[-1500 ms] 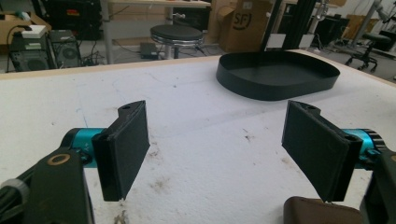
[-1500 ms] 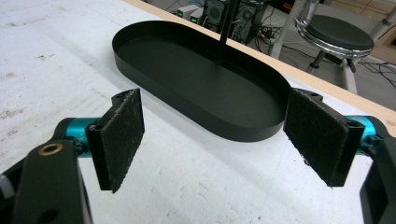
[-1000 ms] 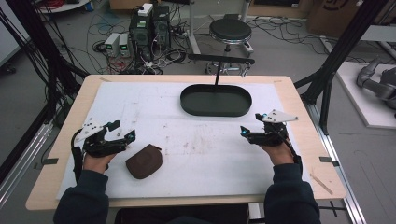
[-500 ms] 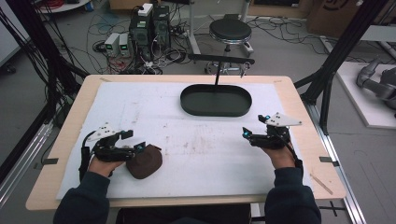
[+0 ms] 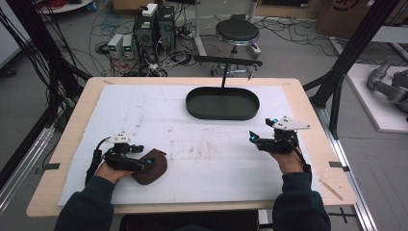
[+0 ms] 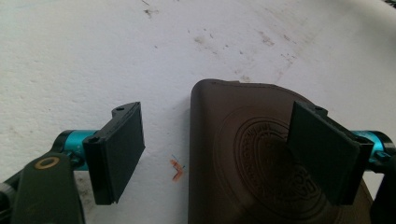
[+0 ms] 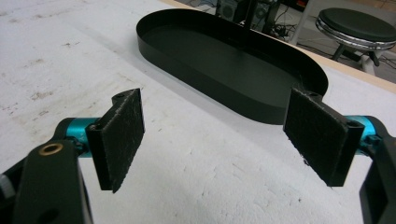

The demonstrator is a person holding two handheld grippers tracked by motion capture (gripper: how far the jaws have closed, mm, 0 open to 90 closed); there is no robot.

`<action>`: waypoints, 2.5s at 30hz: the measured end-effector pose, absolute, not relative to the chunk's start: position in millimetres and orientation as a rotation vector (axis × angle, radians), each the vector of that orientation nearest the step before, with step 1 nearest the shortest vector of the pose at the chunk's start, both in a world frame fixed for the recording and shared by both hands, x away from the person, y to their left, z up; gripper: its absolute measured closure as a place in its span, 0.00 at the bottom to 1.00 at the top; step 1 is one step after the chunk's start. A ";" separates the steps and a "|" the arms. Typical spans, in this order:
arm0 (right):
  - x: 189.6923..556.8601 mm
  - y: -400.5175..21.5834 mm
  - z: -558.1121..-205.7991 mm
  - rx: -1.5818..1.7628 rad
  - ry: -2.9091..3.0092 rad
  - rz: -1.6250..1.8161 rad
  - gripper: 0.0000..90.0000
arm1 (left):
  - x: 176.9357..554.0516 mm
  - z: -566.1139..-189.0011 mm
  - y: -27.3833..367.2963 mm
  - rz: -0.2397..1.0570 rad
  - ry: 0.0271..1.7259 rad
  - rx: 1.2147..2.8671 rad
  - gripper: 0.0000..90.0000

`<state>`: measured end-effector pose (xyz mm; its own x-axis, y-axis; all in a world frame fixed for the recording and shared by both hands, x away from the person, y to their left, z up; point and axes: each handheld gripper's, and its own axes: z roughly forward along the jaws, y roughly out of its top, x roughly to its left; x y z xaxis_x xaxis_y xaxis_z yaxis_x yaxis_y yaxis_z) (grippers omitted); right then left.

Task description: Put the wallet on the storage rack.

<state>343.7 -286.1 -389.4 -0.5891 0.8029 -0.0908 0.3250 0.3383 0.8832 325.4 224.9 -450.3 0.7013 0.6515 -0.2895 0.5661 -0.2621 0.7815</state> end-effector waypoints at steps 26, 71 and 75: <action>343.7 -287.9 -390.6 1.019 2.066 1.147 0.24 | 327.3 -445.4 229.5 -0.016 1.004 1.842 0.70; 340.7 -290.7 -392.8 1.034 2.062 1.140 0.24 | 324.5 -400.7 196.8 0.408 0.845 1.752 0.82; 340.9 -289.6 -393.0 1.033 2.068 1.138 0.24 | 323.8 -401.8 193.5 0.392 0.824 1.750 0.76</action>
<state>340.9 -289.6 -393.0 -0.5481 0.8300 -0.1033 0.3567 0.3437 0.8687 323.8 193.5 -401.8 0.7023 0.6983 -0.1387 0.3328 -0.1498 0.9310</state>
